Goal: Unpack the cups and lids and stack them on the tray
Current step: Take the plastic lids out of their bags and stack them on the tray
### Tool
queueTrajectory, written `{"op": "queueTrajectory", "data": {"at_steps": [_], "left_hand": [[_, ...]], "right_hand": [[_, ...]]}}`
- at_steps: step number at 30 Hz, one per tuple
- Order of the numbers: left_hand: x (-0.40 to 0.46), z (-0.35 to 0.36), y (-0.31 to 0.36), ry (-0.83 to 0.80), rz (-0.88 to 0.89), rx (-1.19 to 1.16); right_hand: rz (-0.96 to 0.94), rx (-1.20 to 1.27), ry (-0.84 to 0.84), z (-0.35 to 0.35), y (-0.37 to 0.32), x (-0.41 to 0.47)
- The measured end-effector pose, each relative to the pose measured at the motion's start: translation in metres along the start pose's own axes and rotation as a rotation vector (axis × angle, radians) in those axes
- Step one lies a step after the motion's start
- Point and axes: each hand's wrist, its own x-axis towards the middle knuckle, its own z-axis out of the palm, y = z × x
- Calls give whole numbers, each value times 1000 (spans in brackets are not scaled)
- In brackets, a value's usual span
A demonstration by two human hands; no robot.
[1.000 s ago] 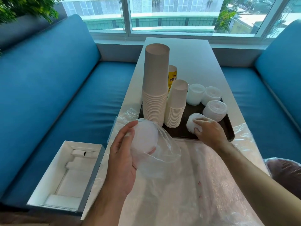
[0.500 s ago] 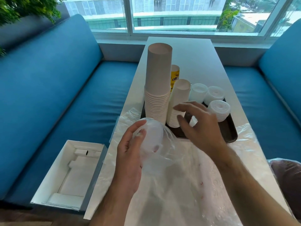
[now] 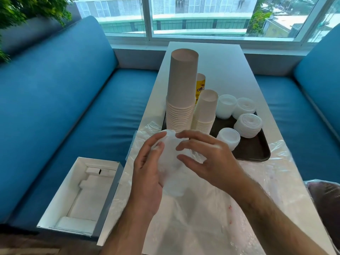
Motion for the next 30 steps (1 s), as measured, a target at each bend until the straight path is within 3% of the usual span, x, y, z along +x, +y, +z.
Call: {"op": "queueTrajectory", "data": {"at_steps": [5, 11, 16, 21, 25, 30], "left_hand": [[3, -1, -3, 8, -63, -103], [7, -5, -3, 2, -119, -216], [9, -5, -3, 23, -145, -252], [7, -4, -5, 30, -123, -234], [7, -4, -10, 60, -107, -190], [10, -6, -14, 55, -71, -208]], "right_hand": [[9, -30, 15, 11, 4, -4], [45, -79, -86, 14, 5, -8], [267, -50, -36, 18, -2, -11], [386, 17, -166, 17, 1, -7], [466, 217, -55, 9, 11, -3], [673, 724, 213, -12, 32, 4]]}}
